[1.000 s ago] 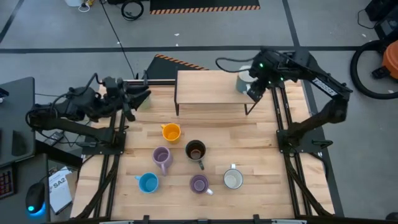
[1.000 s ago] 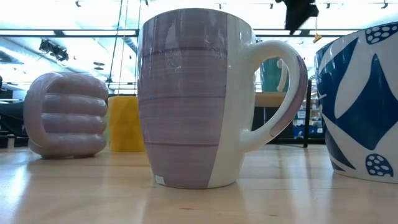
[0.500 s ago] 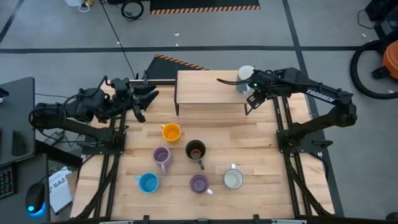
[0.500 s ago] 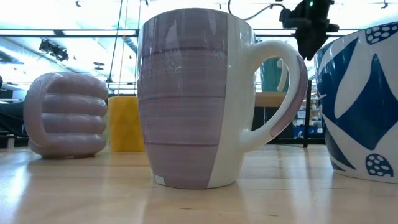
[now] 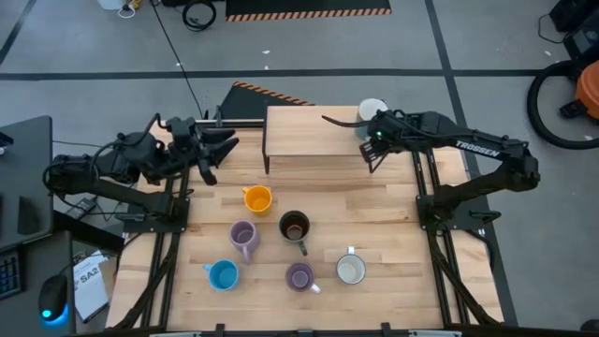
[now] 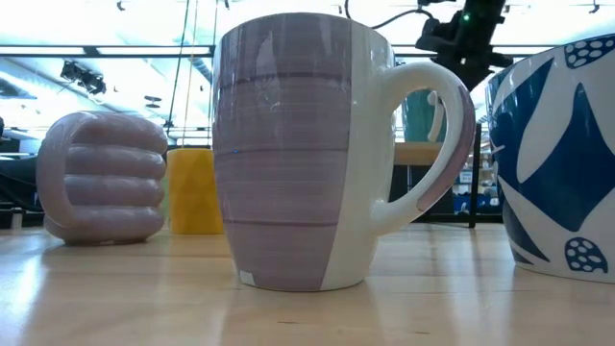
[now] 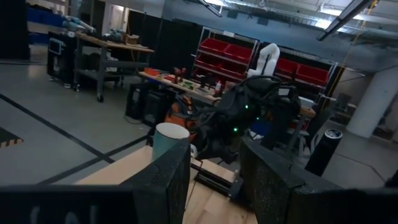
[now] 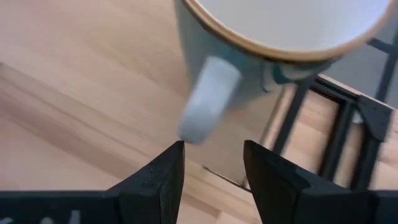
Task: Place coffee mugs
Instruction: Put the blue and white mug on the shelf
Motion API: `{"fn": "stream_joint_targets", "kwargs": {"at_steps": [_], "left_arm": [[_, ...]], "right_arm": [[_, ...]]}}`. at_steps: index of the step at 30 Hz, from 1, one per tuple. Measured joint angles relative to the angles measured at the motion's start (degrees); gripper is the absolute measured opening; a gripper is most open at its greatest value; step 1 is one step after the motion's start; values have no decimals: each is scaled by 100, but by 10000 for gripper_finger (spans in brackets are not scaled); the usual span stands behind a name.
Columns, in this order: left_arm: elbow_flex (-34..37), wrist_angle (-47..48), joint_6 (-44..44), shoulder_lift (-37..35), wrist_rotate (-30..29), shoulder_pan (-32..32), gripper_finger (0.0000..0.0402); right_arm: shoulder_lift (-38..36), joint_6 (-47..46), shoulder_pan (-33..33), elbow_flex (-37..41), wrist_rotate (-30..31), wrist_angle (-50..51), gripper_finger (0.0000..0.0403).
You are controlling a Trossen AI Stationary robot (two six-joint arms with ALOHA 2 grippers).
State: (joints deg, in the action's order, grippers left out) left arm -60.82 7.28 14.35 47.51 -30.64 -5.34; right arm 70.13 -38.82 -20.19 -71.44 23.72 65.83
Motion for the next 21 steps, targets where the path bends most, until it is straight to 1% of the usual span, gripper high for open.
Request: {"fn": "stream_joint_targets", "kwargs": {"at_steps": [7,12,21], "left_arm": [[0,0,2,-1,47,0,146],[0,-2,2,-2,57,0,146],[0,3,5,-2,463,0,146]], "right_arm": [[98,-335,35,0,-102,-532,169],[267,-432,57,0,-497,-1082,169],[525,-691,103,-2,-554,-1925,169]]}}
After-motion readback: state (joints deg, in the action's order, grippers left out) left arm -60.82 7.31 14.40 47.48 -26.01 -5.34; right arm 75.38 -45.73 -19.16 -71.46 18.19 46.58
